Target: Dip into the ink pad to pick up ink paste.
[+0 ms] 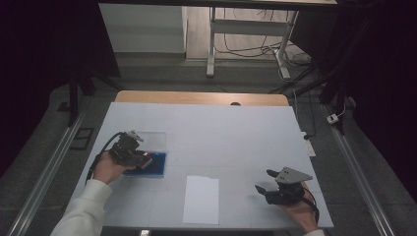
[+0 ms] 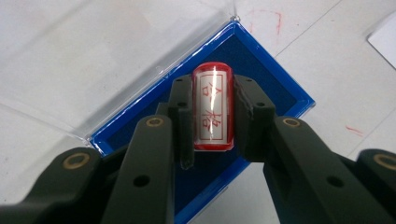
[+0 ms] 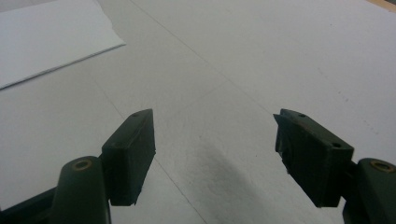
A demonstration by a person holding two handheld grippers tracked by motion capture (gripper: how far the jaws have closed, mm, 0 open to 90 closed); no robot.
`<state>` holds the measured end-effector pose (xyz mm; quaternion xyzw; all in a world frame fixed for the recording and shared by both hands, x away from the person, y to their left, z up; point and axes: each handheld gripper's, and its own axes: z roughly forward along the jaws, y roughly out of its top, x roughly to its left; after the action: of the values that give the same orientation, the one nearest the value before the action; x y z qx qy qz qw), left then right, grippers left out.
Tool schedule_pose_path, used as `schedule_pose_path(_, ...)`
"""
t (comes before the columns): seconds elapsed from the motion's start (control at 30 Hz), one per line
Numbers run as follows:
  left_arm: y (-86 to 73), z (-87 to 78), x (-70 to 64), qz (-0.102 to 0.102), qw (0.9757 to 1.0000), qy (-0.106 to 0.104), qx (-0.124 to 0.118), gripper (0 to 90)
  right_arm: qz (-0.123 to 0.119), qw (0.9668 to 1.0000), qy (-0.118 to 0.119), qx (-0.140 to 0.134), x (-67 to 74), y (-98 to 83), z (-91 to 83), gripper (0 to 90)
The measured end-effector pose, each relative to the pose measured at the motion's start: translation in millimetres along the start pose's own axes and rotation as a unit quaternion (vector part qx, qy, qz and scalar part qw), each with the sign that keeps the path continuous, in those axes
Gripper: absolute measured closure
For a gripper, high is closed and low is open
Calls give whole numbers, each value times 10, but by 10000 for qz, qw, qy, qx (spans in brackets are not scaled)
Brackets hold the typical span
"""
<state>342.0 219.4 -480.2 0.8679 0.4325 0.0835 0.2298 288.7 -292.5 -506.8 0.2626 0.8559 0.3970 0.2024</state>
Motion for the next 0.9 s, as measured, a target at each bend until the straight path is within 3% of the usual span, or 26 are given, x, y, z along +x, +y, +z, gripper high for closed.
schedule_pose_path(0.9,-24,25,-38,110,9999,103,-12,708,-56,10000,-27,43,7,12,6,286)
